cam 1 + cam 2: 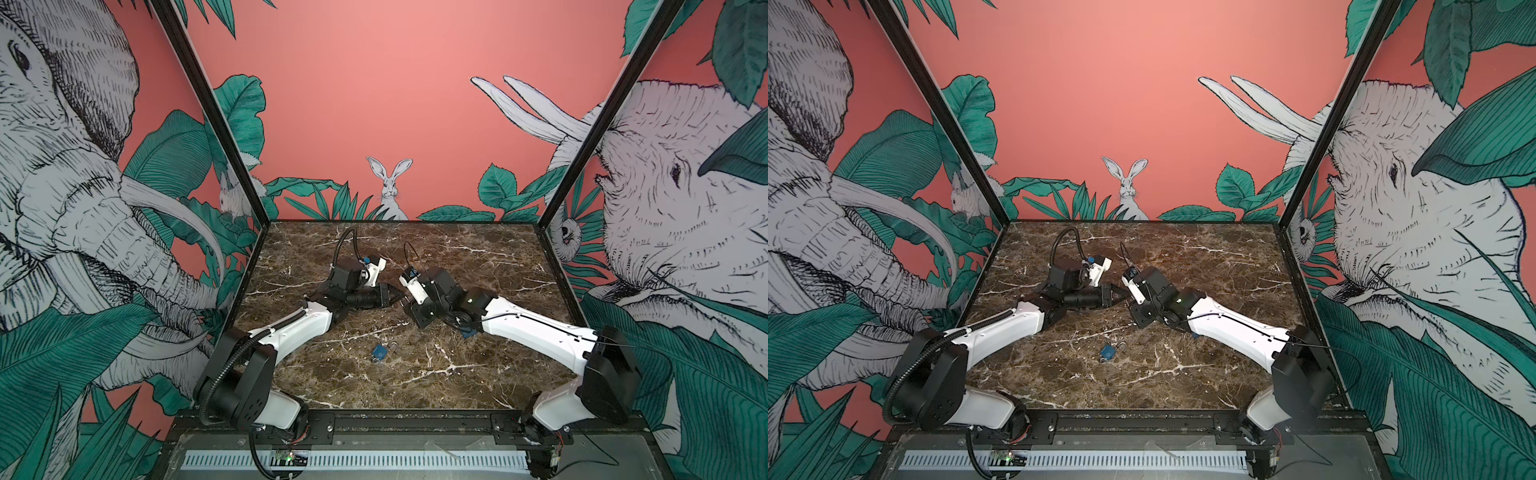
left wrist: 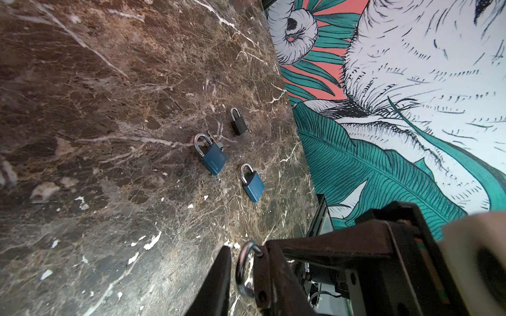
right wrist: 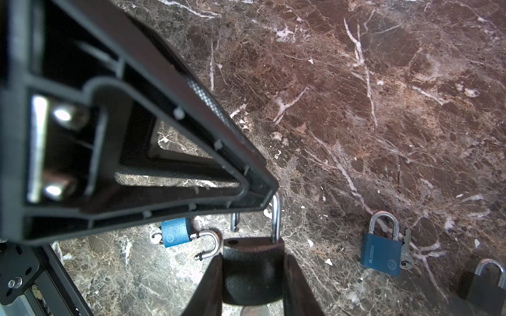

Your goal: Lock with the key

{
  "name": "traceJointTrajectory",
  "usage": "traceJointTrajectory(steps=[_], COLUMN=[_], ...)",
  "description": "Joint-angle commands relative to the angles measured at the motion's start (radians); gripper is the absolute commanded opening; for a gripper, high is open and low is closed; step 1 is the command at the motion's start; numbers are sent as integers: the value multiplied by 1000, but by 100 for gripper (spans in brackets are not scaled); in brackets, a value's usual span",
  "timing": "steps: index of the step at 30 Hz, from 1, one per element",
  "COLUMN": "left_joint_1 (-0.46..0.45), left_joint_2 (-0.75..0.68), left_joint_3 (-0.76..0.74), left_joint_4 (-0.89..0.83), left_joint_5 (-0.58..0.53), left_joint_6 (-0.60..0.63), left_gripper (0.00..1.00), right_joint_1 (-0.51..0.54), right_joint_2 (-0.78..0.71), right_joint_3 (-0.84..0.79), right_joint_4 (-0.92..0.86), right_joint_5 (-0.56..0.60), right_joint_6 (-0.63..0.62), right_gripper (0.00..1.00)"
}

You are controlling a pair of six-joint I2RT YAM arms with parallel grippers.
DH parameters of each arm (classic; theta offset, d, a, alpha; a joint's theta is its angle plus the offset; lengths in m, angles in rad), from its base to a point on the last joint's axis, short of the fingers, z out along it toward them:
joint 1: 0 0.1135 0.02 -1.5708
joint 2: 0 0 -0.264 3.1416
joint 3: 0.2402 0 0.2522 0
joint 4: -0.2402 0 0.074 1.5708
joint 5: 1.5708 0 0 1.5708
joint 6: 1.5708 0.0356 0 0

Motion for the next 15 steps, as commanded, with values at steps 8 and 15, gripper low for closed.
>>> traceJointTrajectory(steps=[8,15], left_joint_1=[-9,-10], left_joint_2=[10,7], left_joint_3=[25,14], left_joint_4=[44,42], left_joint_5=[29,31], left_joint_6=[-9,-8], left_gripper=[22,22], right_joint_1=[-1,-1], right_joint_2=[-20,-12], right_joint_3=[35,43], right_joint_4=[22,21], right_joint_5=[-3,-6], right_joint_6=[-11,-13], right_gripper=[12,11])
